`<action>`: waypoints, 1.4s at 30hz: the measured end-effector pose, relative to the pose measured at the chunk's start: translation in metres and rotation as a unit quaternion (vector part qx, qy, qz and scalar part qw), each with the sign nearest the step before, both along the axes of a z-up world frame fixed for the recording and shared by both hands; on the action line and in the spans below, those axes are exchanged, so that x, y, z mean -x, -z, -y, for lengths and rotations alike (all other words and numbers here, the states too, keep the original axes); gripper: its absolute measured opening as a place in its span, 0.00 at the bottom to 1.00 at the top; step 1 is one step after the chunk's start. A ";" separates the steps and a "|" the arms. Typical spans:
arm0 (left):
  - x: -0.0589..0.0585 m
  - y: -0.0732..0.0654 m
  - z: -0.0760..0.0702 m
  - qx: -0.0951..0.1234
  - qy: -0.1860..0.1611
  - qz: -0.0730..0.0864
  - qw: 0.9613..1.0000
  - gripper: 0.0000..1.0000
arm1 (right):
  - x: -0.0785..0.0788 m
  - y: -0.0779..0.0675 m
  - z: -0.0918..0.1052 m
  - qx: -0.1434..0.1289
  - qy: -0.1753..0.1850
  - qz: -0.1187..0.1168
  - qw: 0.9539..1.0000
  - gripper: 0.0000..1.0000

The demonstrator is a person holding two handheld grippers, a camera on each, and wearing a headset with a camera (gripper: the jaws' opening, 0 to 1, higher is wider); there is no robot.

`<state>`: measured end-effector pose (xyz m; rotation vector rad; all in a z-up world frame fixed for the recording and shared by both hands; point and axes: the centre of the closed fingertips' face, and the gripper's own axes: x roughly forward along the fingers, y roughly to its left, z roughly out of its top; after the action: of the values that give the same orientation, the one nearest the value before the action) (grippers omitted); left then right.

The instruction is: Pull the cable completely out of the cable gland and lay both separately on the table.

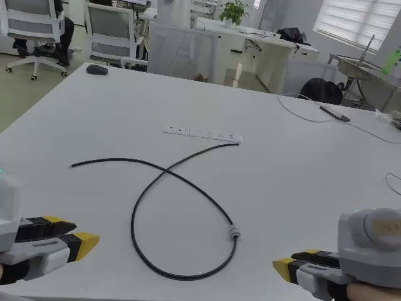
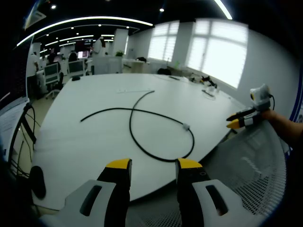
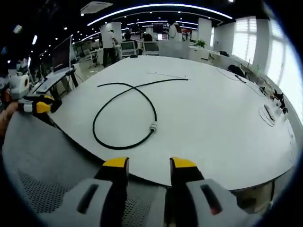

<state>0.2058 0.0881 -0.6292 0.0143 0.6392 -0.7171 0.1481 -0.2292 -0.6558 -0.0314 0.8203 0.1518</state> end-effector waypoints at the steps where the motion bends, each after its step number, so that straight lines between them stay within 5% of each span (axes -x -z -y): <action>1: 0.001 0.001 0.002 -0.003 0.007 -0.001 1.000 0.38 | 0.000 0.000 0.001 -0.006 0.004 0.001 1.000 0.42; 42: 0.006 0.005 0.005 -0.018 0.036 -0.007 0.999 0.37 | -0.002 -0.002 0.001 -0.004 0.007 0.008 1.000 0.40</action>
<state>0.1996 0.0827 -0.6346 0.0651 0.6676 -0.7760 0.1500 -0.2299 -0.6540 -0.0202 0.8037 0.1414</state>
